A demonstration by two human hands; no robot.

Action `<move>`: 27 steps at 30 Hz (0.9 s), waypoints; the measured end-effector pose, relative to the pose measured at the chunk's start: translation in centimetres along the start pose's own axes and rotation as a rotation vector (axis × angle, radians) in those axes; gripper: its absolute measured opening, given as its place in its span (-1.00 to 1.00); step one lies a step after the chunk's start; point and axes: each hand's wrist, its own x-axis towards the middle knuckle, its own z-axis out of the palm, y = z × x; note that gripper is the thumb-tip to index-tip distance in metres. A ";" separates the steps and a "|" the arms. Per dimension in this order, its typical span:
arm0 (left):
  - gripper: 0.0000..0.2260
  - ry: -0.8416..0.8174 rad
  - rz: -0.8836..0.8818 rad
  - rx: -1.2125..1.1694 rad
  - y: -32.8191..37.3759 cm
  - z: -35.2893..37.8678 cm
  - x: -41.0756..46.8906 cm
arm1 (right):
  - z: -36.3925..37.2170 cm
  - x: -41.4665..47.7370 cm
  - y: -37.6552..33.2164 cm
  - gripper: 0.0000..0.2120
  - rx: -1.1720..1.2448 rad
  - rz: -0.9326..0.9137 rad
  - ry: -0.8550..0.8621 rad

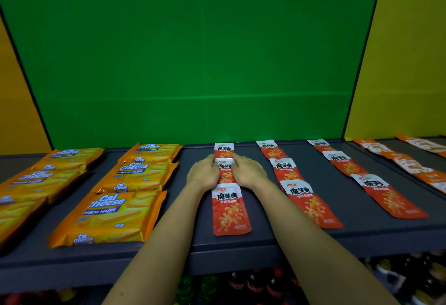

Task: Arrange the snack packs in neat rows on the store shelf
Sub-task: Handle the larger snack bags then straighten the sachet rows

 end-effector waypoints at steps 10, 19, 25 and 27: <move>-0.76 -0.006 -0.063 -0.003 0.1 -1.2 -2.4 | -2.2 -4.8 -0.3 -0.60 0.327 0.082 -0.033; -0.62 0.042 0.107 0.143 -0.3 -1.0 -12.4 | -1.5 -12.9 1.1 -0.56 0.149 -0.157 -0.044; -0.55 0.079 0.109 0.272 -0.4 -0.3 -13.0 | -0.8 -13.3 1.4 -0.49 -0.034 -0.163 -0.002; -0.55 0.082 0.114 0.297 -0.3 -0.2 -12.9 | -0.8 -13.3 1.4 -0.50 -0.037 -0.155 0.007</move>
